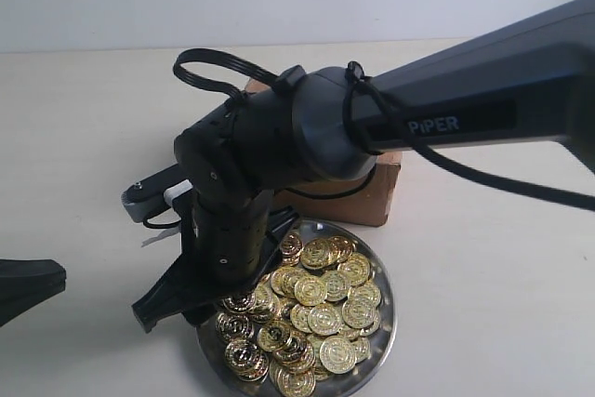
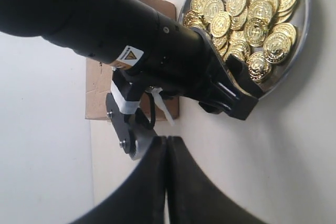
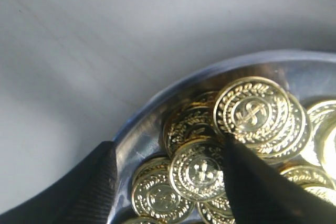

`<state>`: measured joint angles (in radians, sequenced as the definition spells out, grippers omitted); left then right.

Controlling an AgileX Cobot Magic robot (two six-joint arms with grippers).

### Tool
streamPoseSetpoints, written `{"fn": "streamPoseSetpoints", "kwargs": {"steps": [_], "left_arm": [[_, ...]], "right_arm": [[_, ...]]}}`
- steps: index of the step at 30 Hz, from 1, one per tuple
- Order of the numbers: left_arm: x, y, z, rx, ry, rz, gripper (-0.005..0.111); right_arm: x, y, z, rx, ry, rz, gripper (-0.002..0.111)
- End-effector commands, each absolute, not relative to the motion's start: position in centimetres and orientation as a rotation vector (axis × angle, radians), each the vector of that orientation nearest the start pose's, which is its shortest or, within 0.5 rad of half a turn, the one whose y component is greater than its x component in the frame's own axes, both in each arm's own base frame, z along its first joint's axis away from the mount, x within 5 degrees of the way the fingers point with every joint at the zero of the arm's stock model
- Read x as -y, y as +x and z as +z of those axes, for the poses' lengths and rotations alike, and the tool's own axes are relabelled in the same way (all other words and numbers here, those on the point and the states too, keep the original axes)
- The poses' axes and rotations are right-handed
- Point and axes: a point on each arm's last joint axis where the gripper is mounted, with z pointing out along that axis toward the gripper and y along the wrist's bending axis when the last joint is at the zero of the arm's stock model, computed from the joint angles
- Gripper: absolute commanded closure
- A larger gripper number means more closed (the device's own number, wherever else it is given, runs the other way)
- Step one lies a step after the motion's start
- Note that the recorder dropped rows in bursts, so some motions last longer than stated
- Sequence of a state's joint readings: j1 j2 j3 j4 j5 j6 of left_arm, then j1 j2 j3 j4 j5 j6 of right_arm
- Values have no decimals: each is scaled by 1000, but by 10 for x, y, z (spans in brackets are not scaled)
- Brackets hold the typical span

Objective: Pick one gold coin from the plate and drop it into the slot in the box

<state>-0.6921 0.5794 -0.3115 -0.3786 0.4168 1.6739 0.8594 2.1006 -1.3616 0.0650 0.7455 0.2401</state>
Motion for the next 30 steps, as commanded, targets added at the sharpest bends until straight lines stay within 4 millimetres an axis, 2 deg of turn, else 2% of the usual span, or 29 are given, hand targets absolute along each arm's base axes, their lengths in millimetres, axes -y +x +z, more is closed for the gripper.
{"fn": "streamPoseSetpoints", "kwargs": {"steps": [1,10,15,30], "left_arm": [[81,75,239,-1060,1835,209,107],[79,73,241,-1049,1823,213,107],[79,73,241,-1049,1823,213,107],[79,73,241,-1049,1824,212,107]], "right_arm": [[-310,261,122,-2897,-858,197,52],[-309,262,137,-2848,-874,193,52],[-304,263,134,-2868,-877,116,52],[-301,264,135,-2884,-862,115,52]]}}
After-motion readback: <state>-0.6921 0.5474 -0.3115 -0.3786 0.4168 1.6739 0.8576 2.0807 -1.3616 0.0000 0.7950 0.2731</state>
